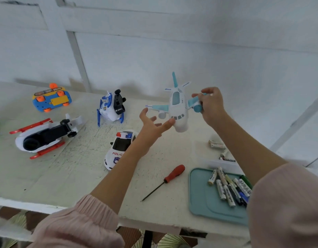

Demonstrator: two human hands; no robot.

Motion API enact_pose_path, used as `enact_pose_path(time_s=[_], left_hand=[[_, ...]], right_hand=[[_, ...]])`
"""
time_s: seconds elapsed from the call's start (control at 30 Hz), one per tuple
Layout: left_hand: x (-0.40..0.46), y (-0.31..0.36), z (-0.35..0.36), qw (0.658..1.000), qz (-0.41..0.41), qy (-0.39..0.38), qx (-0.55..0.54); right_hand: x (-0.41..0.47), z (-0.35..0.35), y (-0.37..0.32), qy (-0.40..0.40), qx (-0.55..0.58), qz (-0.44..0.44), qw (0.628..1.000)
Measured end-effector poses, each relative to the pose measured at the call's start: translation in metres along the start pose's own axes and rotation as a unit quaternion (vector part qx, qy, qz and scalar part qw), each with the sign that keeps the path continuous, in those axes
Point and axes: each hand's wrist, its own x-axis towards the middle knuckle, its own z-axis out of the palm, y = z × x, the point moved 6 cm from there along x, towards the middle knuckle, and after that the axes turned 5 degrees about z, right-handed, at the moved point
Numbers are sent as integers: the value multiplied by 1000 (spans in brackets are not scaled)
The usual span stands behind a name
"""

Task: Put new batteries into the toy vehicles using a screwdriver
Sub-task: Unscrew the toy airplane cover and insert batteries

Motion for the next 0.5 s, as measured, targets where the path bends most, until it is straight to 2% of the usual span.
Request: enact_pose_path(time_s=[0.1,0.17,0.27,0.37,0.5], left_hand=[[10,-2,6,996,-37,-41,-75],[18,0,6,996,-29,-45,-73],[34,3,2,998,-22,-64,11],[52,1,-5,989,-60,-98,95],[79,1,-16,978,-86,-123,145]], right_hand=[[5,0,12,-14,53,34,998],[10,0,20,-17,56,41,997],[23,0,26,-5,-49,17,999],[37,7,28,-18,-173,4,985],[51,22,39,-66,-156,61,984]])
